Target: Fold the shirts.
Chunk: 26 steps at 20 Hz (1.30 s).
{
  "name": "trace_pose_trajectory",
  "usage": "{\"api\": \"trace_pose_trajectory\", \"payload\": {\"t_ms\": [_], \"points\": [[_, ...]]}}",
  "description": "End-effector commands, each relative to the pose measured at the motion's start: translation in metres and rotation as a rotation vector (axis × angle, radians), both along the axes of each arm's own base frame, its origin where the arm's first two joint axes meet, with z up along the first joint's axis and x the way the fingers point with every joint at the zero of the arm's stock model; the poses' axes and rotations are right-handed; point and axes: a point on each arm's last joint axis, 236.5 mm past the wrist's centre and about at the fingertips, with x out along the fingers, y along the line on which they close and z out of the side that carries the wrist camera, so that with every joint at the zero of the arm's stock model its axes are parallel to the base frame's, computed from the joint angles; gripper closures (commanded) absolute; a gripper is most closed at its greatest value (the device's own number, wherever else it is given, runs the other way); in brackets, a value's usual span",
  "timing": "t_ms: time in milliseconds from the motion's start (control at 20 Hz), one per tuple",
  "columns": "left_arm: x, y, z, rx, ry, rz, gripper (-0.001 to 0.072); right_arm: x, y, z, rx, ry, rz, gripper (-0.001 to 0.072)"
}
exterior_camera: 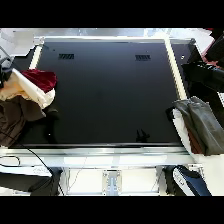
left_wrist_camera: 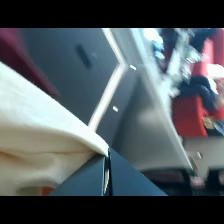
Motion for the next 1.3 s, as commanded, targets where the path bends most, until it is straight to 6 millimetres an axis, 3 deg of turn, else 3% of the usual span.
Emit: {"api": "trace_pose_trajectory", "payload": {"t_ms": [0, 250, 350, 550, 600, 650, 700, 750, 850, 950, 1000, 1050, 1150, 1250], "points": [[-0.031, -0.122, 0.067, 0.026, -0.129, -0.357, 0.0695, 0.0, 0.0, 0.0, 0.0, -0.001, 0.0, 0.038], [-0.084, -0.317, 0.103, 0.024, -0.196, -0.789, 0.0695, 0.0, -0.001, 0.008, -0.016, -0.021, -0.001, 0.038], [-0.109, -0.399, 0.101, 0.024, -0.209, -0.935, 0.0695, -0.002, -0.005, 0.025, -0.056, -0.061, -0.012, 0.038], [-0.144, -0.528, 0.076, 0.046, -0.231, -1.046, 0.0678, -0.008, -0.02, 0.068, -0.172, -0.155, -0.06, 0.0379], [-0.151, -0.554, 0.068, 0.037, -0.229, -1.057, 0.0492, -0.01, -0.023, 0.074, -0.193, -0.168, -0.068, 0.0379], [-0.149, -0.569, 0.062, 0.039, -0.236, -1.035, 0.0154, -0.011, -0.025, 0.077, -0.215, -0.169, -0.075, 0.038], [-0.138, -0.571, 0.061, 0.041, -0.248, -0.988, 0.0013, -0.012, -0.029, 0.075, -0.239, -0.162, -0.084, 0.038], [-0.12, -0.563, 0.065, 0.05, -0.266, -0.921, 0.0013, -0.013, -0.035, 0.068, -0.275, -0.135, -0.093, 0.0379], [-0.077, -0.52, 0.07, 0.065, -0.279, -0.788, 0.0012, -0.018, -0.052, 0.04, -0.376, -0.027, -0.11, 0.0379], [-0.044, -0.464, 0.047, 0.12, -0.198, -0.721, 0.0013, -0.031, -0.071, 0.002, -0.472, 0.139, -0.112, 0.0379], [-0.039, -0.438, 0.023, 0.124, -0.085, -0.709, 0.0014, -0.037, -0.077, -0.017, -0.496, 0.22, -0.103, 0.0379], [-0.041, -0.408, -0.014, 0.181, 0.057, -0.722, 0.0014, -0.039, -0.077, -0.032, -0.494, 0.268, -0.089, 0.038], [-0.066, -0.346, -0.093, 0.347, 0.384, -0.751, 0.0014, -0.036, -0.078, -0.061, -0.48, 0.319, -0.08, 0.0379], [-0.08, -0.294, -0.142, 0.415, 0.632, -0.668, 0.0014, -0.036, -0.079, -0.09, -0.464, 0.37, -0.073, 0.038]]}}
